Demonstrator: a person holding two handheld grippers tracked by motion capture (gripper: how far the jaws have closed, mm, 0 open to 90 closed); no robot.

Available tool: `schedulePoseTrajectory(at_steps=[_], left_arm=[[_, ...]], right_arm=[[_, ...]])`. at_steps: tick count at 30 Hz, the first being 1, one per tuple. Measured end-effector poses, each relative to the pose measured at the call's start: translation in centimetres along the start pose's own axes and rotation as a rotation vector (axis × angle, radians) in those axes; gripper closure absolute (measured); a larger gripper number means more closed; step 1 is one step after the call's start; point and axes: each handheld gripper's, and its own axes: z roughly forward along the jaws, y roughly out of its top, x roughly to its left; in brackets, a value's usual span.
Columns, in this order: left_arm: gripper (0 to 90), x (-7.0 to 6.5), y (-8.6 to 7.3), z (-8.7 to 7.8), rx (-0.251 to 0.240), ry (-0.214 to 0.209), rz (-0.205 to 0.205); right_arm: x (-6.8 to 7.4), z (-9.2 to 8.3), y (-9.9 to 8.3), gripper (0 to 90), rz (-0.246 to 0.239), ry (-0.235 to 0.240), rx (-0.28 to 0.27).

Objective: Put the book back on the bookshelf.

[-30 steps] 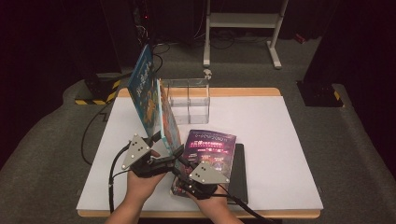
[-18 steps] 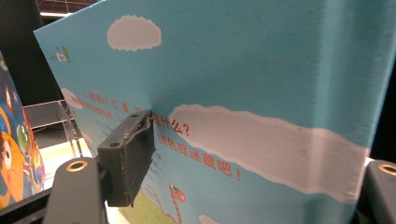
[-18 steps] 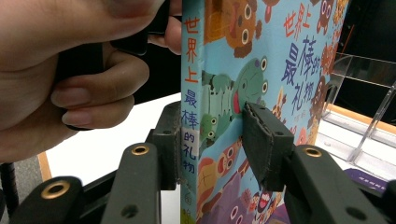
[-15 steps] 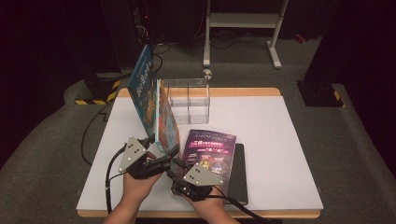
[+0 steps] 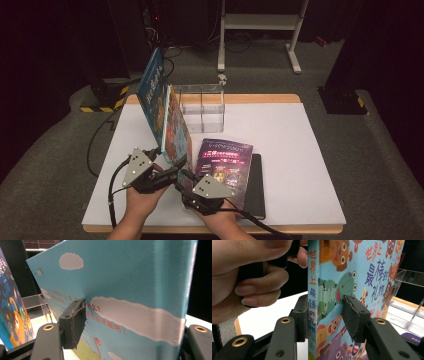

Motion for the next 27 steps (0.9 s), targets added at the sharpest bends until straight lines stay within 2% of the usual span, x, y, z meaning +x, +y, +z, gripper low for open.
schedulePoseTrajectory(at_steps=[7, 14, 17, 22, 27], left_arm=[[37.1, 0.2, 0.2, -0.5, 0.007, -0.002, 0.021], [39.9, 0.7, 0.3, -1.1, 0.006, 0.006, 0.017], [40.9, 1.0, 0.3, -1.5, 0.016, -0.003, 0.02], [43.1, 1.2, 0.3, -2.0, 0.023, 0.009, 0.031], [45.1, 1.2, 0.4, -2.4, 0.028, -0.001, 0.016]], right_arm=[[0.3, 0.6, 0.0, 55.3, 0.004, 0.009, -0.007], [0.8, 1.2, 0.0, 53.7, 0.001, 0.008, -0.018], [1.0, 1.5, -0.1, 52.0, -0.003, 0.015, -0.007], [1.3, 2.0, -0.2, 49.8, -0.003, 0.025, 0.001], [1.3, 2.3, -0.3, 47.2, 0.006, 0.037, 0.015]])
